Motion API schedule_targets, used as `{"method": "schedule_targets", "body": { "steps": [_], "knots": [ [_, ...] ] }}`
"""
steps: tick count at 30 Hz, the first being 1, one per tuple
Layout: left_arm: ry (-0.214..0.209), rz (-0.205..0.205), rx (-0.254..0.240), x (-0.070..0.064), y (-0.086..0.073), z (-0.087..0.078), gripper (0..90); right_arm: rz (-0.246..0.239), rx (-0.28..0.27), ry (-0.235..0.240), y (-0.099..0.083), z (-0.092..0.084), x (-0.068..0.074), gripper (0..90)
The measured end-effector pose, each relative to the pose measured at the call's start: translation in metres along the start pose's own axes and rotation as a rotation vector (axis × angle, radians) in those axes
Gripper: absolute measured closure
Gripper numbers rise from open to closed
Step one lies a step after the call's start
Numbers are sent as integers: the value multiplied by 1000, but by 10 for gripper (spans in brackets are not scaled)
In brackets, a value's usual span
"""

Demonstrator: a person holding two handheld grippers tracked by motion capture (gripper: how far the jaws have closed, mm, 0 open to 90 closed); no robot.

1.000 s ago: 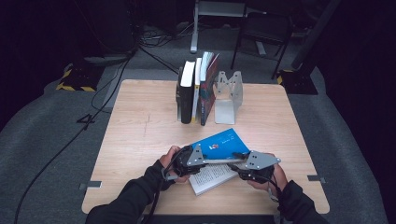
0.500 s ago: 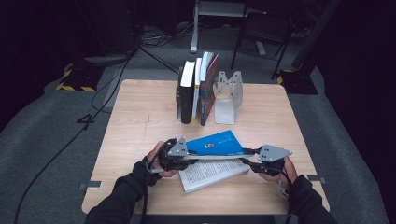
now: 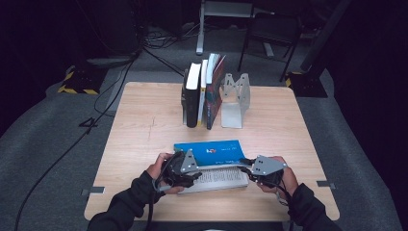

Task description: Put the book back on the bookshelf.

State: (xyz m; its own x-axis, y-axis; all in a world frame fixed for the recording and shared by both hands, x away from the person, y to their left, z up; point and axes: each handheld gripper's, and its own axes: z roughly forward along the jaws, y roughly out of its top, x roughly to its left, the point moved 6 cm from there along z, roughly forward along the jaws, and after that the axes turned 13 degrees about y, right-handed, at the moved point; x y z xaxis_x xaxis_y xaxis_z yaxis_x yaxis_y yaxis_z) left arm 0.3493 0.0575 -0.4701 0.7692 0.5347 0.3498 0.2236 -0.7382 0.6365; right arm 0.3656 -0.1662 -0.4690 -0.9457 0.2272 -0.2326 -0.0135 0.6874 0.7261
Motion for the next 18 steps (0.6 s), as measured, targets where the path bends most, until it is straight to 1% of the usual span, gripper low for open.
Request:
{"method": "schedule_targets", "body": {
  "steps": [1,2,3,4,5,7,8,10,12,14,15,16,17,18],
  "knots": [
    [0,0,0,0,0,0,467,0,0,0,0,0,0,738],
    [10,12,18,-8,3,4,453,-3,8,-1,4,2,2,739],
    [10,12,18,-8,3,4,441,-3,8,-1,4,2,2,739],
    [24,14,21,-11,5,7,441,-6,12,0,6,3,4,739],
    [39,28,27,-15,7,10,432,-9,15,5,8,5,5,739],
    [55,42,35,-20,10,13,420,-16,18,10,12,8,8,742],
    [66,55,36,-24,12,17,418,-21,22,13,14,10,10,743],
    [104,96,62,-27,10,24,422,-45,33,27,20,15,16,751],
    [133,85,87,-26,7,29,434,-48,31,34,25,19,20,750],
    [132,81,91,-25,5,31,438,-53,32,38,27,20,22,750],
    [135,54,85,-23,4,32,446,-53,32,39,29,21,23,751],
    [133,42,84,-22,3,31,464,-61,31,40,31,22,24,750],
    [137,34,71,-19,3,30,490,-65,29,41,32,23,24,749],
    [139,29,61,-17,3,29,556,-59,20,47,32,23,24,742]
  ]
}}
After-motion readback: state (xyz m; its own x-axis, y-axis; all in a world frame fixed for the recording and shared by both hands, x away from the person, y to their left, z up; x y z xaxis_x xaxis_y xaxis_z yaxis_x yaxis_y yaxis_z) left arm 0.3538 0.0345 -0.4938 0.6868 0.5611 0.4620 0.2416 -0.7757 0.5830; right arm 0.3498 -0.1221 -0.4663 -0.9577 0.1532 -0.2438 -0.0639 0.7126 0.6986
